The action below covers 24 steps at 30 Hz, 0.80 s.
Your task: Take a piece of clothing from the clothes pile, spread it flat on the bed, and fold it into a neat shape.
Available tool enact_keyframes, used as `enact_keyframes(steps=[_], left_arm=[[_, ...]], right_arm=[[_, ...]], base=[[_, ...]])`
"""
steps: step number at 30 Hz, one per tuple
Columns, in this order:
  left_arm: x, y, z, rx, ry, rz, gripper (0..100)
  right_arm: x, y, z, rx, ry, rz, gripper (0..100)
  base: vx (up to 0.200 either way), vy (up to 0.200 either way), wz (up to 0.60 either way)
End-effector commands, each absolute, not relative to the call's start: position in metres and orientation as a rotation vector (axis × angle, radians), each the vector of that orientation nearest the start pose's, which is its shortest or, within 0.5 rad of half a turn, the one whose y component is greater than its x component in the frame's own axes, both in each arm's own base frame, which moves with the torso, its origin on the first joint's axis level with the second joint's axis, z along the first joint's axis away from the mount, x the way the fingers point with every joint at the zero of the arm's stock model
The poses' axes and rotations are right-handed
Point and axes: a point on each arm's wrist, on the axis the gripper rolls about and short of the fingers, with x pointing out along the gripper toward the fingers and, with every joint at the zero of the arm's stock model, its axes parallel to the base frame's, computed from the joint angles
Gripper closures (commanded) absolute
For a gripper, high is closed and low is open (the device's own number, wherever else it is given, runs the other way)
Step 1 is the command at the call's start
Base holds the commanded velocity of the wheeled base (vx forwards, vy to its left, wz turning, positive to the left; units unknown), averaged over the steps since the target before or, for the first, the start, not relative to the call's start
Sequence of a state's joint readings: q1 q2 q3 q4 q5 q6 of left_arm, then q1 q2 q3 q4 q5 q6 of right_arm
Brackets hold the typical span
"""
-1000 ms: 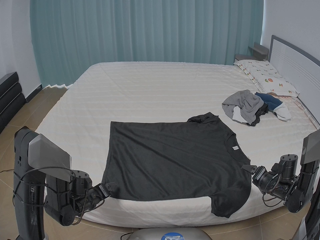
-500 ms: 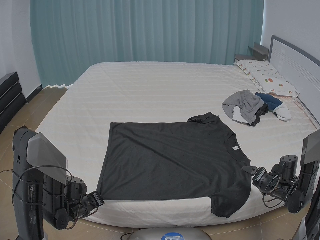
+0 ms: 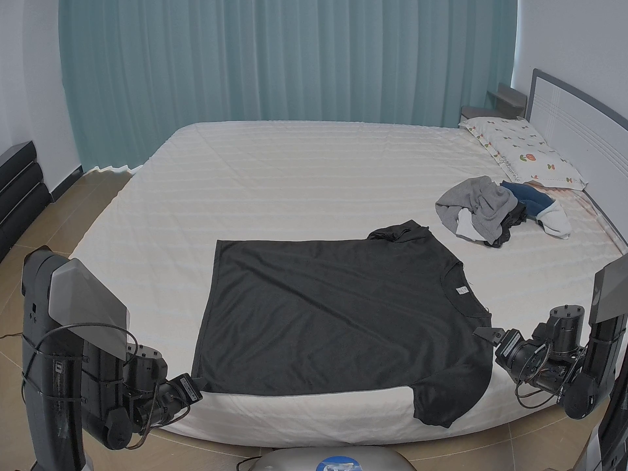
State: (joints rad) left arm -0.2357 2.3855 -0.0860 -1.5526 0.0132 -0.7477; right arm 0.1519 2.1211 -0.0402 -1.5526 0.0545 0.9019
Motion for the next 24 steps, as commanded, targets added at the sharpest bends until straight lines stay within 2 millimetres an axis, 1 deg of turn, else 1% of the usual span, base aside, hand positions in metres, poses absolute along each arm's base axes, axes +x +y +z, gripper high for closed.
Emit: enact_keyframes(steps=[1, 2, 3, 5, 8, 11, 14, 22, 24], left_arm=[[0.229, -0.046, -0.031, -0.671, 0.752, 0.023, 0], [0.227, -0.044, -0.027, -0.691, 0.761, -0.017, 0], [0.227, -0.044, -0.027, -0.691, 0.761, -0.017, 0], [0.227, -0.040, -0.022, -0.731, 0.783, -0.116, 0], [0.231, -0.037, -0.023, -0.688, 0.772, -0.153, 0], [0.235, -0.038, -0.034, -0.600, 0.793, -0.188, 0], [0.234, -0.041, -0.043, -0.534, 0.820, -0.217, 0], [0.239, -0.045, -0.048, -0.491, 0.821, -0.239, 0], [0.243, -0.048, -0.049, -0.485, 0.813, -0.240, 0]], right_arm=[[0.224, 0.035, 0.016, 0.853, 0.570, -0.044, 0], [0.224, 0.036, 0.016, 0.854, 0.569, -0.042, 0], [0.224, 0.036, 0.016, 0.854, 0.569, -0.042, 0], [0.224, 0.035, 0.016, 0.853, 0.570, -0.044, 0], [0.224, 0.036, 0.015, 0.853, 0.574, -0.043, 0], [0.224, 0.036, 0.015, 0.852, 0.577, -0.044, 0], [0.223, 0.036, 0.015, 0.852, 0.577, -0.044, 0], [0.224, 0.036, 0.014, 0.852, 0.577, -0.044, 0], [0.224, 0.036, 0.014, 0.852, 0.577, -0.044, 0]], base=[[0.000, 0.000, 0.00], [0.000, 0.000, 0.00], [0.000, 0.000, 0.00], [0.000, 0.000, 0.00], [0.000, 0.000, 0.00], [0.000, 0.000, 0.00], [0.000, 0.000, 0.00], [0.000, 0.000, 0.00], [0.000, 0.000, 0.00]])
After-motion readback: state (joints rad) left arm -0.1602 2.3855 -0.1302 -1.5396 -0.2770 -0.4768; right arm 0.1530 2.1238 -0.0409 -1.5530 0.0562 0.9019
